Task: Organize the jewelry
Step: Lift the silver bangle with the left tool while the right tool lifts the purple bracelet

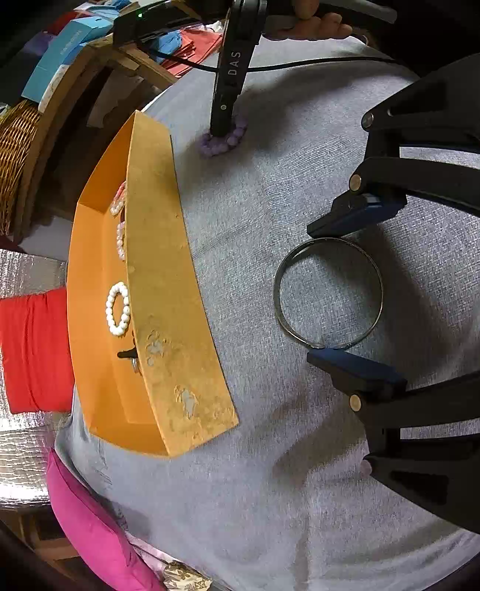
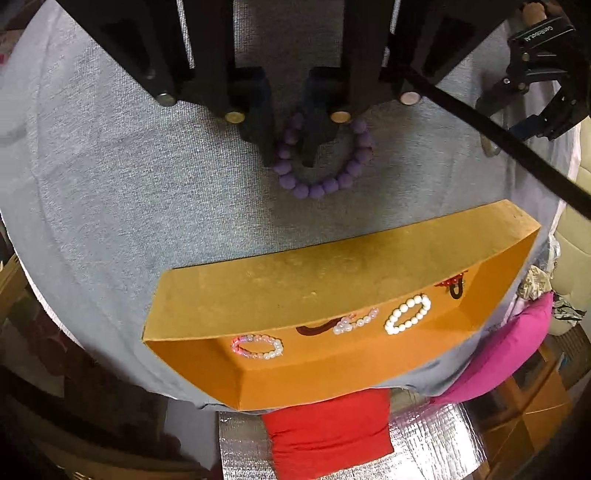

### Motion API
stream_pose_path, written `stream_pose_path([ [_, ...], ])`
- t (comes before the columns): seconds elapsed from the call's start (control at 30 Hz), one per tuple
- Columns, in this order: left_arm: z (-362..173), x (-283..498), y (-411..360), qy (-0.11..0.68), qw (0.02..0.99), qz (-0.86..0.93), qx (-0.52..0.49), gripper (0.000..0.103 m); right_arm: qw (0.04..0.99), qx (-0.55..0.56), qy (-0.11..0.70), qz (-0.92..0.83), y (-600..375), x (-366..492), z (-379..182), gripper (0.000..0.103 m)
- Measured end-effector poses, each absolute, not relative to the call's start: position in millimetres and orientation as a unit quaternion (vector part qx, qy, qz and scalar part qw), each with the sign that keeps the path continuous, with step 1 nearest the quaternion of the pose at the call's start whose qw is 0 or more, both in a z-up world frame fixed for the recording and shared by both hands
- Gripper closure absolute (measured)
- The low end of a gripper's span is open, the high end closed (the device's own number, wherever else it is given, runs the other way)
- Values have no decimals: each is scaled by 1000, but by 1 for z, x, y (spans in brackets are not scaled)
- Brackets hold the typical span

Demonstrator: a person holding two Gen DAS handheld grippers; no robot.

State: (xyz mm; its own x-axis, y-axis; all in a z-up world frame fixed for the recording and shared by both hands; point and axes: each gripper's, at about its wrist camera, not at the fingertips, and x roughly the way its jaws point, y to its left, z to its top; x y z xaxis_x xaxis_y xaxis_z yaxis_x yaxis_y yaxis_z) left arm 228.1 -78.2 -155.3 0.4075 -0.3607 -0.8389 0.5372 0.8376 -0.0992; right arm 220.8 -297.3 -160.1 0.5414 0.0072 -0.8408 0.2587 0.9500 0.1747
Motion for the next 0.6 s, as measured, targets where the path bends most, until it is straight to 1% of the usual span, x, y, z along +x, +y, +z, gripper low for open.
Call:
stream_pose_path([
  [0.07,-152,228,-76,468,838,-266,90,41,868,144,471,-71,-299,219,-160,90],
  [0.1,-151,228,-76,467,839,-266,89,41,869,146,468,-68,-299,219,-159,93],
  [0.4,-139,222,-86,447,846,-274,94,41,880,173,438,-68,-312,206,-144,93],
  [0.6,-144,226,-90,454,847,-257,100,41,885,188,421,-64,-320,201,-135,93],
])
